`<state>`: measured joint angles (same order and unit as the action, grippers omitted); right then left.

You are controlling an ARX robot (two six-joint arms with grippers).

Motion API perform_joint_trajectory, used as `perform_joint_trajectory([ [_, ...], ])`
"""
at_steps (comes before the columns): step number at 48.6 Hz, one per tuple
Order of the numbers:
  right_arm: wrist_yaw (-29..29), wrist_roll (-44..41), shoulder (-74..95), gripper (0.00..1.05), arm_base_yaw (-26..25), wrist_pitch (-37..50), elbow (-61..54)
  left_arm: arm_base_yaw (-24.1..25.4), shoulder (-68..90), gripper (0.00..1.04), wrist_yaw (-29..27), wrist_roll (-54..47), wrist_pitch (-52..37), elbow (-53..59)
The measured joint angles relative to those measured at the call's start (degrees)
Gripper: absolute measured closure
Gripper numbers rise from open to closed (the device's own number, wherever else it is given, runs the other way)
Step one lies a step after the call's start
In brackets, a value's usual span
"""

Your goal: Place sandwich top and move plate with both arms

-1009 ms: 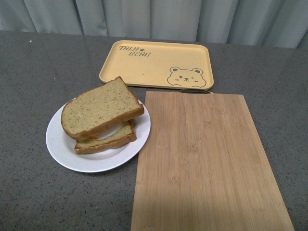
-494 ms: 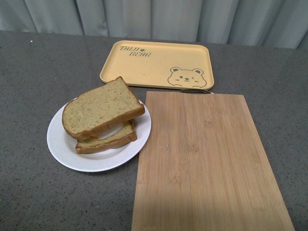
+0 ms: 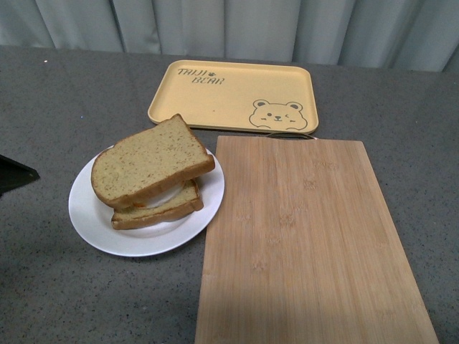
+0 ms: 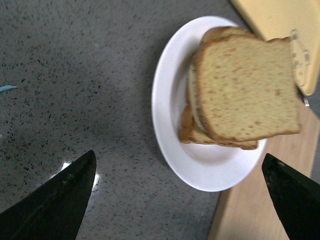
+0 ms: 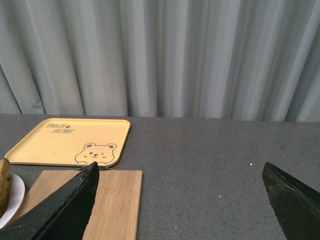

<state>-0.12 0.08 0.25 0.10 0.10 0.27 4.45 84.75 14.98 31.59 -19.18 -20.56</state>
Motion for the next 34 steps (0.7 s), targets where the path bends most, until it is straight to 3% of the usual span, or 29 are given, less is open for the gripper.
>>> perform_joint_trajectory([
  [11, 0.0, 0.0, 0.0, 0.09, 0.0, 0.0, 0.0, 0.7, 14.3, 0.07, 1.4, -0.1, -0.6, -5.4],
  [34, 0.0, 0.0, 0.0, 0.09, 0.0, 0.0, 0.0, 0.0, 25.3, 0.07, 2.2, 1.6, 1.9, -13.7],
])
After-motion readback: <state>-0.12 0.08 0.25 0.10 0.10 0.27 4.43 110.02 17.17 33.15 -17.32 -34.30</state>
